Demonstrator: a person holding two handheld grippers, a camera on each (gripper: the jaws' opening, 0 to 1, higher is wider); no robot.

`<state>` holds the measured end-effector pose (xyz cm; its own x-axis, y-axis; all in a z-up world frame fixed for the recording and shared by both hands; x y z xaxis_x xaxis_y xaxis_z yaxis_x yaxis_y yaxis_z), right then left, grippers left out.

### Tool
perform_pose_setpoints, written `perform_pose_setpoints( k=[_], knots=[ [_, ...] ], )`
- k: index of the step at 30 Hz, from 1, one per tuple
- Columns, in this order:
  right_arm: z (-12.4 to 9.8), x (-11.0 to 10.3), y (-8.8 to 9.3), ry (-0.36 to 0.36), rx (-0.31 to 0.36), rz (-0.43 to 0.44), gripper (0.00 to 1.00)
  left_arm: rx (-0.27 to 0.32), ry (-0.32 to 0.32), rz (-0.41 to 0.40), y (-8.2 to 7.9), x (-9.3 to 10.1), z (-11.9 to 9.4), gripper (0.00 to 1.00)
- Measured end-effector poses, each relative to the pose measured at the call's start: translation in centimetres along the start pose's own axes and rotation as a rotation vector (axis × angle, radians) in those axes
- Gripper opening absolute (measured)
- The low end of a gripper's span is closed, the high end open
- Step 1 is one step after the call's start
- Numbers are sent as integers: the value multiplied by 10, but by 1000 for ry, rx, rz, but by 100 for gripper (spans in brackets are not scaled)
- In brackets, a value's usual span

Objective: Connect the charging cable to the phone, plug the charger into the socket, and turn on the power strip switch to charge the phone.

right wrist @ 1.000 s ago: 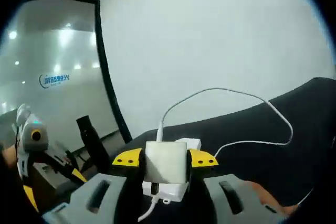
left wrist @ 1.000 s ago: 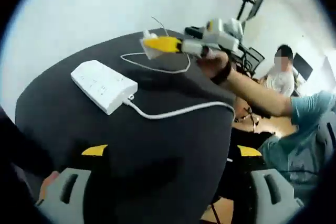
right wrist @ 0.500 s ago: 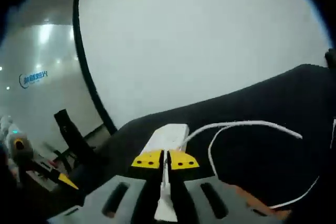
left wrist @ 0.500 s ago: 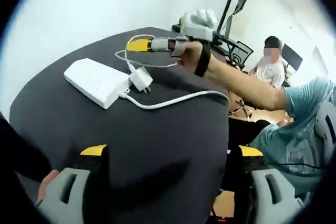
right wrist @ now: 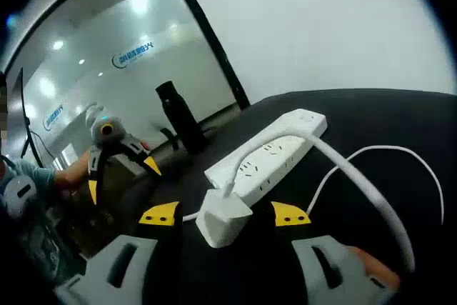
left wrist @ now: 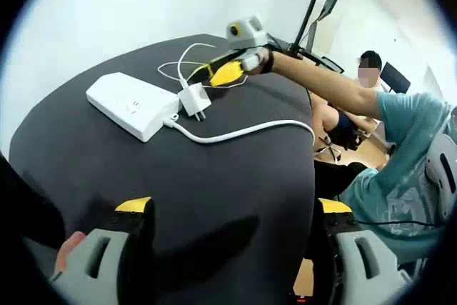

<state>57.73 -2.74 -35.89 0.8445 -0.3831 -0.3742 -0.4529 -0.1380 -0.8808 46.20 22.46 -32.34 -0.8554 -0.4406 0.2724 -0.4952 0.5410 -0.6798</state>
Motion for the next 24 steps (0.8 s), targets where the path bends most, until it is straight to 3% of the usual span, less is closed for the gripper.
perform_pose_setpoints(
  k=[5,6,9,10,12,13,18,24],
  knots=[
    [11,2,16,-87,-101,22,39,-8,-3,-19,-1,1,0,84],
    [13,1,11,-106,-79,11,39,-11,-4,-21,-1,1,0,84],
    [19,-5,12,-183,-151,17,41,-22,-23,-38,-2,-4,3,82],
    [22,-5,10,-189,-146,10,40,-22,-28,-44,-3,-6,4,82],
    [25,-9,11,-209,-197,-7,35,-22,-32,-57,-4,-7,6,81],
    [27,-5,11,-187,-199,-69,32,-23,-35,-62,-4,-7,7,80],
    [22,-6,12,-229,-169,-27,26,-49,-49,-51,-1,-6,9,77],
    [15,-16,12,-196,-94,-32,21,-36,-49,-49,-3,-6,11,76]
  ],
)
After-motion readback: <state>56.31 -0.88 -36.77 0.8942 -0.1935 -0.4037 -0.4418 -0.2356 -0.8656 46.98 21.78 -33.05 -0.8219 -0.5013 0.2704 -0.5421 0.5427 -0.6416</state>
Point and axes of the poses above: the point that each gripper's makers call its tool centre point, and the gripper's own axes: z roughly forward along the fingers, x roughly to its right, y roughly out of its underside, the point moved 7 cm from there along -z, roughly backward along the fingers, and after that the axes turned 3 degrees about -z, right-handed, at the moved point
